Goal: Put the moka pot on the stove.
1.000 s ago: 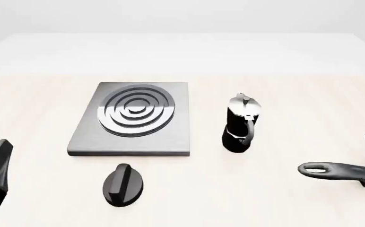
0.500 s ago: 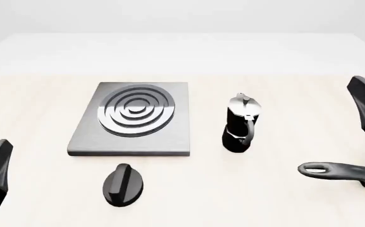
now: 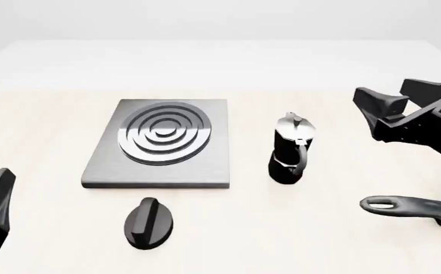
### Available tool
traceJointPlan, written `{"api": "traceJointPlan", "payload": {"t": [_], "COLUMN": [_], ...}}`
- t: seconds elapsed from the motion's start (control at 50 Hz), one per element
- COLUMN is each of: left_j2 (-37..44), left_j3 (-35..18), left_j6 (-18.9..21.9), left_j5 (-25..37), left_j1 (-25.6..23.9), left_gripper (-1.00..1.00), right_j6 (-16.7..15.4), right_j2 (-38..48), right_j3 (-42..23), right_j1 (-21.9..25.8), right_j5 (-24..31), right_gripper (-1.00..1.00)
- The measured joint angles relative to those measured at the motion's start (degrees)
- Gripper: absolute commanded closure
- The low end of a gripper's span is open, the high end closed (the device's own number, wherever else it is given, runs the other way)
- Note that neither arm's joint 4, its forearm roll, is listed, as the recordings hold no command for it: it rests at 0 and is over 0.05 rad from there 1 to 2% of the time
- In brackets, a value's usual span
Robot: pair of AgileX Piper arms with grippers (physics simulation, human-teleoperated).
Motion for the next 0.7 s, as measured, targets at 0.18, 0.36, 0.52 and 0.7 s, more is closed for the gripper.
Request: {"api": "traceJointPlan", "payload": {"t": [0.18, 0.36, 0.52, 0.7], "left_j2": [0.0, 0.0, 0.0, 0.0], "left_j3": [0.0, 0.0, 0.0, 0.0], "left_j6": [0.0, 0.0, 0.0, 0.0], "left_j5": [0.0, 0.0, 0.0, 0.0], "left_j1": [0.0, 0.0, 0.0, 0.0], "left_gripper": [-1.0, -1.0, -1.0, -1.0], "right_j6": [1.5, 2.8, 3.6, 4.4], "right_j2": [4.1, 8.0, 11.4, 15.1], "right_j3": [2.0, 4.6, 6.3, 7.9], "right_j1": [1.6, 2.9, 3.9, 4.9], "right_j5": [-4.0, -8.5, -12.1, -15.7], "right_gripper": [-1.0, -1.0, -1.0, -1.0]}}
